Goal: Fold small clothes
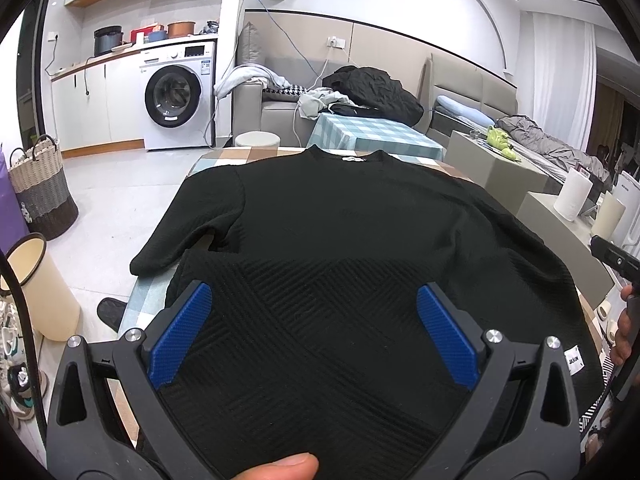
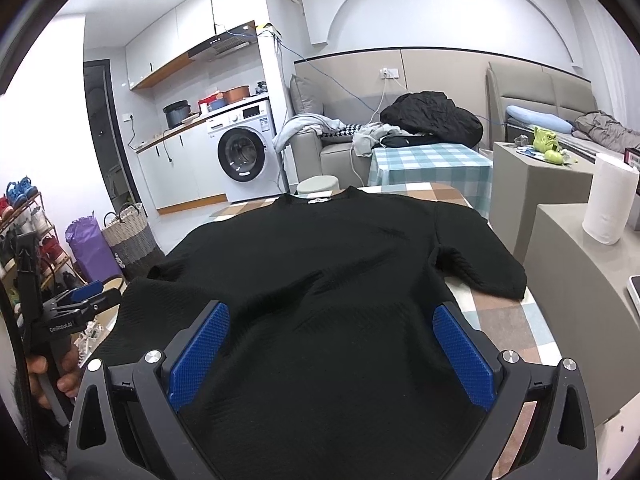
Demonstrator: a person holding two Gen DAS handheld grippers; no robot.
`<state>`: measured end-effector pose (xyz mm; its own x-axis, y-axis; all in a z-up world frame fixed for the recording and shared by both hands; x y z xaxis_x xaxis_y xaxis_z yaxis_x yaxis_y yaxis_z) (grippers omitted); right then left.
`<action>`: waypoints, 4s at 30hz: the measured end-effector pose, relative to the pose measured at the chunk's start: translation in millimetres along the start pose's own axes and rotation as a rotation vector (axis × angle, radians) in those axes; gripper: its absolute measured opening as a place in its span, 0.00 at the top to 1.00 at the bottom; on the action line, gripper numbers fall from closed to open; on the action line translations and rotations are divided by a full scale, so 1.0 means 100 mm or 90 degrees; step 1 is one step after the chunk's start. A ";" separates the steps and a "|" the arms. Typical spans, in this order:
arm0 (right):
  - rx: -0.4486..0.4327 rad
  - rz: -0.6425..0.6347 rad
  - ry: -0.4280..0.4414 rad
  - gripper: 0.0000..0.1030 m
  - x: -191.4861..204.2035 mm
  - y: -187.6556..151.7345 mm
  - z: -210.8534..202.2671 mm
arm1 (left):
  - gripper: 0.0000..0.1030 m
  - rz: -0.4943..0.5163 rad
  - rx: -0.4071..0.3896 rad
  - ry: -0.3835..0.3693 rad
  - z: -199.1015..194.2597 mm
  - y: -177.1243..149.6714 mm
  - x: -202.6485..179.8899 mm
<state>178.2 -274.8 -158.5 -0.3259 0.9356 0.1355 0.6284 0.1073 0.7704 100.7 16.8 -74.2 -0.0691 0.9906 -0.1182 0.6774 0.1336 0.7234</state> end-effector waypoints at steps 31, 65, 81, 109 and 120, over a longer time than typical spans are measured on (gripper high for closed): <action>0.076 0.266 0.002 0.18 -0.77 0.21 0.23 | 0.07 -0.021 0.034 -0.036 0.21 0.41 0.18; 0.147 0.581 -0.179 0.72 -2.64 0.03 1.12 | 0.17 -0.026 0.083 -0.015 0.95 0.74 0.32; 0.080 0.474 -0.285 0.94 -2.61 0.32 0.94 | 0.17 -0.020 0.078 -0.025 1.00 0.77 0.27; 0.254 0.233 -0.105 0.60 -1.41 0.22 1.38 | 0.17 -0.107 0.097 0.022 1.09 0.58 0.83; 0.219 0.253 -0.129 0.72 -1.49 0.31 1.31 | 0.17 -0.228 0.112 0.073 0.96 0.26 1.68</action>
<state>338.7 -366.9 -235.8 0.1030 0.9687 0.2258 0.8803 -0.1944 0.4327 176.9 184.1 -140.7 -0.3974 0.8806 -0.2579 0.7099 0.4732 0.5216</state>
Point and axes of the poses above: each gripper's, at about its wrist camera, not at the fingertips, and z roughly the way its jaws point, x to its left, y to its top, the point moved 10 cm from there along z, roughly the way its jaws point, and after that the axes turned 10 degrees about x, right-handed, at the moved point
